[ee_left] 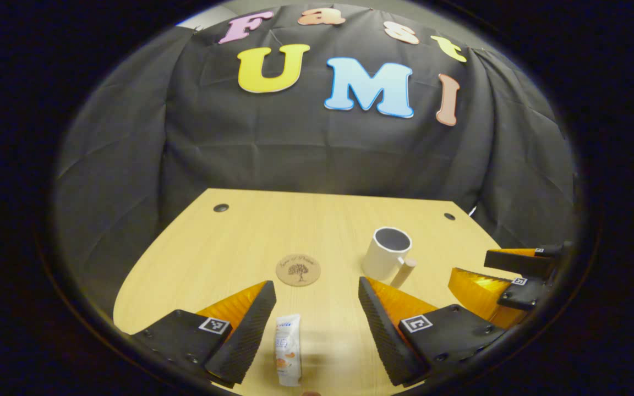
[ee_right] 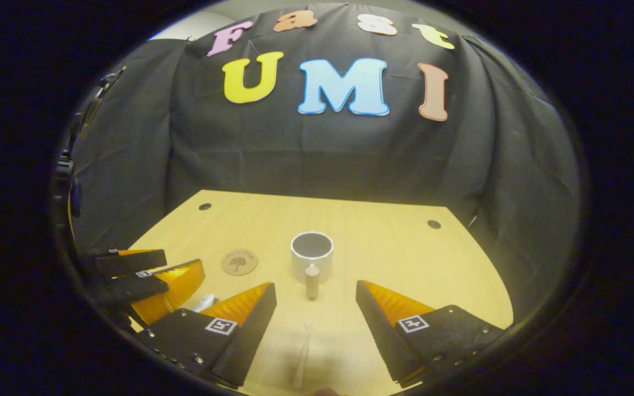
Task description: Put the toothbrush and toothpaste on the desktop into the cup, then pick up the cup and place it on the coaster on the desktop.
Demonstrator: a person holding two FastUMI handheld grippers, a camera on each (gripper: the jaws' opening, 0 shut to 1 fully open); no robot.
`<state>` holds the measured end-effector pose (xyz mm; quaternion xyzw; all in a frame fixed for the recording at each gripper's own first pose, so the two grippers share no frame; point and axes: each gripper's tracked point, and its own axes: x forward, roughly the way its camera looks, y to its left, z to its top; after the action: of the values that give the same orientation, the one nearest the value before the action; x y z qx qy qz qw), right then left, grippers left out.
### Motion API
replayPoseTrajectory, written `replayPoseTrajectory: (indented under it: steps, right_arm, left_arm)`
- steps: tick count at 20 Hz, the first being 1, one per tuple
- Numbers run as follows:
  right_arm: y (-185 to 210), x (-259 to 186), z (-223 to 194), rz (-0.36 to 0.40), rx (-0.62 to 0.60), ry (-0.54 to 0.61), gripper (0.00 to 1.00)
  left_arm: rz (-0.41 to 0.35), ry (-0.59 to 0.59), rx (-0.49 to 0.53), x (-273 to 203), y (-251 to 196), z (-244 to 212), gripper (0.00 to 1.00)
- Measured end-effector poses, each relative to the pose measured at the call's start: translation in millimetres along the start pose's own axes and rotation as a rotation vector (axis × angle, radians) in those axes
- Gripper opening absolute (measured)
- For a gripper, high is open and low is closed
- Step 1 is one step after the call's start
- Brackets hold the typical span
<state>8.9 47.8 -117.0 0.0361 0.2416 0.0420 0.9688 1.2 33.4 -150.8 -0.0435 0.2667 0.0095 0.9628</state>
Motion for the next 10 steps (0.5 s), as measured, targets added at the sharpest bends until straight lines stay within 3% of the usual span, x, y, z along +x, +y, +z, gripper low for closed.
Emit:
replayPoseTrajectory:
  steps: [10]
  right_arm:
    - [16.1, 18.5, -65.6, 0.047, 0.024, 0.317, 0.9]
  left_arm:
    - [0.036, 0.35, 0.022, 29.3, 23.7, -80.2, 0.96]
